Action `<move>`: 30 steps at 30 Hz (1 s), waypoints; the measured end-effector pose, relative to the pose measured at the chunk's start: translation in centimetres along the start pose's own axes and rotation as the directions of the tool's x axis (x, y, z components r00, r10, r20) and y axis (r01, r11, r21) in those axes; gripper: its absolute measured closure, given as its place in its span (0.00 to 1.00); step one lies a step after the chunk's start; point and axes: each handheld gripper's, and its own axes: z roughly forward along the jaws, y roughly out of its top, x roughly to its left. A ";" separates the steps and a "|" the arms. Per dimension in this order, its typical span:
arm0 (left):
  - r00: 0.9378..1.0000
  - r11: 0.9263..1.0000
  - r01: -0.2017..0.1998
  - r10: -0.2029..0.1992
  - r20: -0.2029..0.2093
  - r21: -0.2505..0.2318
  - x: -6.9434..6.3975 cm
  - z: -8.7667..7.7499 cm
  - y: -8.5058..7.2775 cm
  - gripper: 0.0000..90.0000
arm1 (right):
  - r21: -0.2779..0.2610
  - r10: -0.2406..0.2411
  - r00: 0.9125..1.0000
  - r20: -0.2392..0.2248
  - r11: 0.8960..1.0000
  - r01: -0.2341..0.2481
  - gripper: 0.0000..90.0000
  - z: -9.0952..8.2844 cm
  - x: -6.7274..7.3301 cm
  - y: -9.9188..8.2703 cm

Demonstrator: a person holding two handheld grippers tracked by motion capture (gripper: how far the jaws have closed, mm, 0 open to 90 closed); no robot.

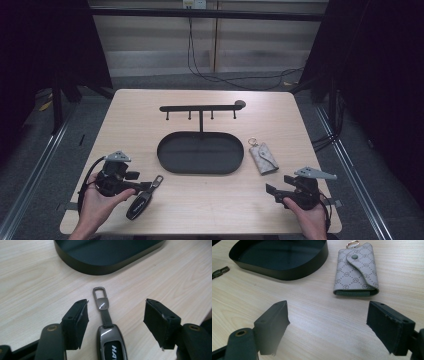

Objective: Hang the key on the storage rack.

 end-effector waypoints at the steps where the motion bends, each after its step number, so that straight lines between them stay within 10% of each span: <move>1: 1.000 1.000 0.004 -0.004 -0.001 0.002 -0.1 0.0 0.2 0.40 | 0.000 0.000 1.000 0.000 1.000 0.000 0.20 0.0 0.0 0.0; 19: 0.995 0.983 -0.077 0.086 -0.050 0.165 -0.3 1.0 3.7 0.55 | 0.013 0.001 1.000 -0.010 1.000 -0.001 0.20 0.2 -0.1 0.0; 30: 0.996 0.951 -0.053 0.072 -0.052 0.305 -0.1 3.7 4.1 0.62 | 0.020 -0.001 1.000 -0.008 1.000 0.001 0.20 0.2 -0.1 -0.1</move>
